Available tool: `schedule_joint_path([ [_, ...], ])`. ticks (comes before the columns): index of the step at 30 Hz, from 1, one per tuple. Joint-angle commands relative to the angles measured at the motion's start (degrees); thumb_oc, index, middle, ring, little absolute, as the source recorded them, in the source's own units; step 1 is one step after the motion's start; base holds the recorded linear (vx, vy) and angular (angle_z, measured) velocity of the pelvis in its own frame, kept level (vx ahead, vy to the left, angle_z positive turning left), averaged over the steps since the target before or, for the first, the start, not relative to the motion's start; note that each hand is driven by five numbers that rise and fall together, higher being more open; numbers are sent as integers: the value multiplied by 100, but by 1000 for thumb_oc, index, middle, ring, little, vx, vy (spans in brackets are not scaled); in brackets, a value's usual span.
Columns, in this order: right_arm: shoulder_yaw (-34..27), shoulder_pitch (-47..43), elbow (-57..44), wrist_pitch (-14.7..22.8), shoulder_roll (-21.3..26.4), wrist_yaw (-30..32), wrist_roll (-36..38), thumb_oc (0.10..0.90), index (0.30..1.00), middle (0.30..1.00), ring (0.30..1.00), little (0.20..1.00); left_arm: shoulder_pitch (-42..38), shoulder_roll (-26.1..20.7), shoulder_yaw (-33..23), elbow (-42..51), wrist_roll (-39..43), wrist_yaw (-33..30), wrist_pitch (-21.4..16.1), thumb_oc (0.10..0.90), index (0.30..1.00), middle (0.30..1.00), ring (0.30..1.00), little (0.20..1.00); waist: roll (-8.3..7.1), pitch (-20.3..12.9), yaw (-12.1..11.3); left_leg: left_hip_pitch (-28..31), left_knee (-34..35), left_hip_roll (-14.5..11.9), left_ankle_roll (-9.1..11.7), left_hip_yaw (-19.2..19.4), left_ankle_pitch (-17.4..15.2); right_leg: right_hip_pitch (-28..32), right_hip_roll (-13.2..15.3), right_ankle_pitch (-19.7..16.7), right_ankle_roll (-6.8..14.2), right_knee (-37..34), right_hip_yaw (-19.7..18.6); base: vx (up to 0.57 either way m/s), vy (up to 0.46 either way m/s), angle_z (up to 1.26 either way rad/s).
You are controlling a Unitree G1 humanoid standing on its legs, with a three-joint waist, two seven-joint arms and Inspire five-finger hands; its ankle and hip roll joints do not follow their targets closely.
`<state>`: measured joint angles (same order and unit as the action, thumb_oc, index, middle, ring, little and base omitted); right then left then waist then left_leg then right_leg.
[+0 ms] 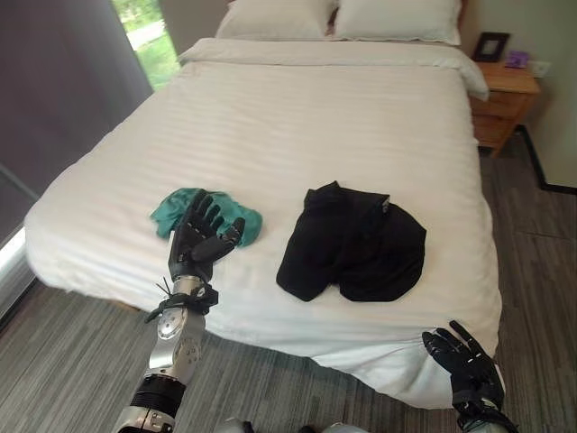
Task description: Pick up bed clothes into laundry basket.
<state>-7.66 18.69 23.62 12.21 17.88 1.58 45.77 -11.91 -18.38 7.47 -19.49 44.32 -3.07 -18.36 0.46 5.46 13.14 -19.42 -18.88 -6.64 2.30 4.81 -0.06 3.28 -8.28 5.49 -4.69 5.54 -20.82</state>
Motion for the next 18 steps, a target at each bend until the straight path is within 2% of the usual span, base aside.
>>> schedule_joint_path([
  [1, -586, -1020, -698, 901, 760, -81, 27, 800, 900, 900, 900, 900, -230, -354, -415, 596, -158, 6, -613, 800, 900, 900, 900, 900, 2, -225, -308, 1481, 1994, -87, 376, -776, 538, -160, 724, -316, 1071, -365, -707, 249, 275, -87],
  [3, -600, -1053, -675, 870, 786, -99, -20, 800, 900, 900, 900, 900, -217, -312, -437, 590, -121, 31, -632, 800, 900, 900, 900, 900, -1, -228, -296, 1528, 1935, -72, 394, -772, 449, -153, 777, -342, 1136, -391, -816, 160, 244, -114],
  [4, -668, -970, -685, 778, 738, -164, -109, 800, 900, 900, 900, 900, -223, -292, -436, 583, -115, 102, -637, 800, 900, 900, 900, 900, 7, -282, -229, 1707, 2091, -59, 387, -464, 360, -146, 912, -385, 1241, -503, -863, 122, 344, -56],
  [5, -724, -998, -667, 761, 730, -152, -141, 800, 900, 900, 900, 900, -282, -300, -390, 591, -126, 95, -650, 800, 900, 900, 900, 900, 4, -305, -244, 1797, 2239, 14, 333, -352, 294, -189, 1005, -433, 1355, -570, -942, 134, 569, -33],
  [6, -772, -1032, -705, 773, 635, -122, -213, 800, 900, 900, 900, 900, -278, -338, -398, 711, -200, 110, -638, 800, 900, 900, 900, 900, -15, -296, -229, 1869, 2309, 89, 202, -70, 168, -369, 1162, -595, 1567, -614, -1027, 13, 369, -40],
  [7, -770, -1038, -707, 773, 630, -120, -215, 800, 900, 900, 900, 900, -280, -343, -402, 713, -202, 107, -636, 800, 900, 900, 900, 900, -15, -307, -251, 1850, 2321, 77, 210, -46, 199, -405, 1149, -626, 1572, -617, -1057, -21, 338, -98],
  [8, -788, -1059, -640, 796, 585, -80, -241, 800, 900, 900, 900, 900, -319, -354, -381, 732, -201, 108, -650, 800, 900, 900, 900, 900, -33, -287, -267, 1862, 2312, 158, 128, 59, 143, -484, 1250, -706, 1701, -638, -1069, -49, 221, -99],
  [11, -684, -1078, -630, 809, 372, -95, -258, 800, 900, 900, 900, 900, -359, -500, -430, 882, -354, 29, -711, 800, 900, 900, 900, 900, -70, -261, -322, 1862, 2359, 266, -3, 234, 26, -741, 1271, -938, 1848, -636, -1190, -78, 243, -28],
  [15, -524, -1082, -661, 723, 301, -156, -451, 800, 900, 900, 900, 900, -297, -732, -615, 1086, -704, -84, -681, 800, 900, 900, 900, 900, 3, -264, -425, 1885, 2388, 348, -98, 401, -55, -903, 1181, -851, 1760, -179, -760, -57, 175, -27],
  [18, -532, -1197, -626, 755, 353, -86, -588, 800, 900, 900, 900, 900, -226, -951, -719, 1225, -995, -122, -549, 800, 900, 900, 900, 900, 11, -307, -549, 1958, 2388, 454, -145, 385, -96, -803, 1070, -701, 1710, -199, -568, -20, 127, -21],
])
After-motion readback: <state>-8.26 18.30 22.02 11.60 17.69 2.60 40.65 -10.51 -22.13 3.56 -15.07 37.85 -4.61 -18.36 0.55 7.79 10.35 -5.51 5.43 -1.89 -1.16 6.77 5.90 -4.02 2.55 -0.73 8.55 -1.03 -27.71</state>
